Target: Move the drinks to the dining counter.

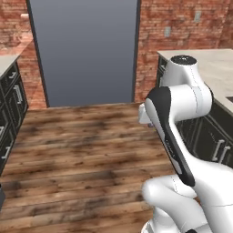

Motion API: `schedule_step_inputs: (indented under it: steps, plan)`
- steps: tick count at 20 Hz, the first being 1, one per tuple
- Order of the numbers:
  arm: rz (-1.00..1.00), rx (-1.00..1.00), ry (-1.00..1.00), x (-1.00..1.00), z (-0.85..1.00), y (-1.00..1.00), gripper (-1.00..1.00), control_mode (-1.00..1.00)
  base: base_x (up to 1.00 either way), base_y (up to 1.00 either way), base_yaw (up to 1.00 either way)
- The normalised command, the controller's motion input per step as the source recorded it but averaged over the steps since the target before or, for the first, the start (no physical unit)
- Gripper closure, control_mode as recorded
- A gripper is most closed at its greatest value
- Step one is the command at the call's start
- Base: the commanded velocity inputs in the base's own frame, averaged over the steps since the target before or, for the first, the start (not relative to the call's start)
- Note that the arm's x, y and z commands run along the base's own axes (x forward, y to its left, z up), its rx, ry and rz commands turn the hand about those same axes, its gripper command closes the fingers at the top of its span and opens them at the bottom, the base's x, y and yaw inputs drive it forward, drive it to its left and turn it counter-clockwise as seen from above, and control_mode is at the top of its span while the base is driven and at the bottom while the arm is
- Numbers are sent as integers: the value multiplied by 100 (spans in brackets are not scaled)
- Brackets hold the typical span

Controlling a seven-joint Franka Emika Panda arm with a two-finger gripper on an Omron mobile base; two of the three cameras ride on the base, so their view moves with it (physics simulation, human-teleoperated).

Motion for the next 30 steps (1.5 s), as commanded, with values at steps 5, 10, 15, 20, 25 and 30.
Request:
schedule_step_inputs:
  steps: [5,10,15,20,25,30]
  plan:
    - [0,0,0,0,0,0,-100,100,100,24,19]
    - [0,0,0,0,0,0,-100,100,100,4,28]
    - [0,0,0,0,0,0,-100,100,100,0,46]
    - [0,0,0,0,0,0,-100,100,100,-5,71]
    - [0,0,0,0,0,0,-100,100,100,-6,77]
    - [0,0,0,0,0,0,-100,100,100,-7,77]
